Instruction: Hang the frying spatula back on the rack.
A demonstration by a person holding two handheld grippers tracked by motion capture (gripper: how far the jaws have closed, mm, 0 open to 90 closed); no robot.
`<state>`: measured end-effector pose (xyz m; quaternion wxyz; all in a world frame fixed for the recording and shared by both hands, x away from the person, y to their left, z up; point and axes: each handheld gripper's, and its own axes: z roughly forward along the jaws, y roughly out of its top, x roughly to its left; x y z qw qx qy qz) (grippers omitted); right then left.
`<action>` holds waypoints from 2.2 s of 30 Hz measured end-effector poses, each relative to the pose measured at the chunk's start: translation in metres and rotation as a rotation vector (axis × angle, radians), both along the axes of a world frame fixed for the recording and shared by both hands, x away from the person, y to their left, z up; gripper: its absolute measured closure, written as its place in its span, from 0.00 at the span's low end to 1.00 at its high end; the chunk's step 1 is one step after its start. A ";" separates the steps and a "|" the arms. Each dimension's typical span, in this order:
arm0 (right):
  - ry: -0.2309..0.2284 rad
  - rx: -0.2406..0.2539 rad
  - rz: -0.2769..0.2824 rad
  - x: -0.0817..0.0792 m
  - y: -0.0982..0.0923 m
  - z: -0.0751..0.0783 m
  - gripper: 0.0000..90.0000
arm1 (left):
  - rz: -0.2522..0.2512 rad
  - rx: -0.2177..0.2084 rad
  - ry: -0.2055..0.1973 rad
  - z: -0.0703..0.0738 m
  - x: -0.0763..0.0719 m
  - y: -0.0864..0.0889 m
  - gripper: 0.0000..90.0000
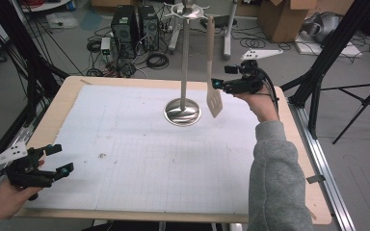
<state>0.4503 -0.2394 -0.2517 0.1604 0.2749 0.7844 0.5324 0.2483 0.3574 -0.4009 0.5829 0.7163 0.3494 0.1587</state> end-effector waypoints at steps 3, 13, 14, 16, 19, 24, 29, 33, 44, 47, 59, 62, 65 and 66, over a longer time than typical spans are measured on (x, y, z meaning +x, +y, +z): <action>-0.023 0.007 0.005 -0.005 0.002 -0.001 0.17 | 0.003 -0.007 -0.018 0.002 0.001 -0.001 0.05; -0.031 0.003 0.023 -0.018 -0.005 -0.011 0.17 | -0.002 -0.001 -0.023 0.002 0.005 -0.004 0.05; -0.031 0.003 0.023 -0.018 -0.005 -0.011 0.17 | 0.000 -0.002 -0.025 0.003 0.004 -0.004 0.05; -0.037 0.001 0.027 -0.020 -0.007 -0.012 0.17 | 0.004 -0.006 -0.026 0.003 0.004 -0.004 0.04; -0.039 0.005 0.032 -0.023 -0.008 -0.013 0.17 | 0.007 -0.001 -0.026 0.003 0.004 -0.004 0.04; -0.044 0.009 0.046 -0.030 -0.008 -0.014 0.17 | 0.007 0.008 -0.023 0.002 0.004 -0.003 0.05; -0.075 0.018 0.067 -0.038 -0.007 -0.011 0.17 | 0.007 0.006 -0.027 0.003 0.003 -0.004 0.04; -0.066 0.018 0.069 -0.042 -0.007 -0.012 0.17 | 0.018 0.010 -0.038 0.004 0.003 -0.004 0.04; -0.078 0.008 0.057 -0.068 -0.011 -0.029 0.17 | 0.027 0.011 -0.051 0.005 0.003 -0.005 0.04; -0.075 0.003 0.057 -0.071 -0.013 -0.033 0.17 | 0.028 0.011 -0.052 0.005 0.004 -0.005 0.04; -0.046 -0.039 0.036 -0.087 -0.012 -0.061 0.16 | 0.042 0.010 -0.078 0.007 0.005 -0.007 0.05; -0.050 -0.032 0.033 -0.092 -0.011 -0.065 0.16 | 0.046 0.002 -0.078 0.007 0.006 -0.007 0.04; -0.053 -0.027 0.033 -0.097 -0.013 -0.068 0.16 | 0.044 0.003 -0.074 0.006 0.006 -0.007 0.05; -0.048 -0.030 0.024 -0.099 -0.015 -0.069 0.16 | 0.044 0.003 -0.074 0.006 0.006 -0.007 0.05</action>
